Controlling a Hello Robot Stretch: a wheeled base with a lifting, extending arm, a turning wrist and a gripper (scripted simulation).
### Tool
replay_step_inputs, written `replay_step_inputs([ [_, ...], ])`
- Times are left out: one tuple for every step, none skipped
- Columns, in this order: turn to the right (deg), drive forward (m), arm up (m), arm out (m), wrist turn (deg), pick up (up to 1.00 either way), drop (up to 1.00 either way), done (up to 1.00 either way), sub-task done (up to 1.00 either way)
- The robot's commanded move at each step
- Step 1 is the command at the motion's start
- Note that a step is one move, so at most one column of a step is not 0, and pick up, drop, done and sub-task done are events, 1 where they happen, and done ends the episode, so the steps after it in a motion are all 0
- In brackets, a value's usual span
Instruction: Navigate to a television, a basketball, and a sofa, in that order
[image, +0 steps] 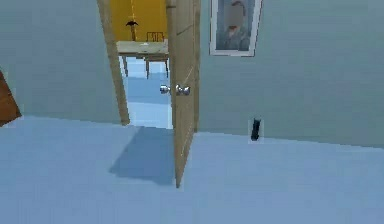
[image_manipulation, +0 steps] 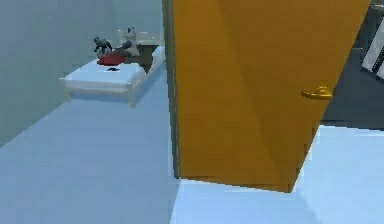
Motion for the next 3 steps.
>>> replay_step_inputs([
  [0.0, 0.40, 0.00, 0.00, 0.0, 0.00, 0.00, 0.00, 0.00],
  [-30.0, 0.00, 0.00, 0.00, 0.0, 0.00, 0.00, 0.00, 0.00],
  [0.0, 0.95, 0.00, 0.00, 0.0, 0.00, 0.00, 0.00, 0.00],
])
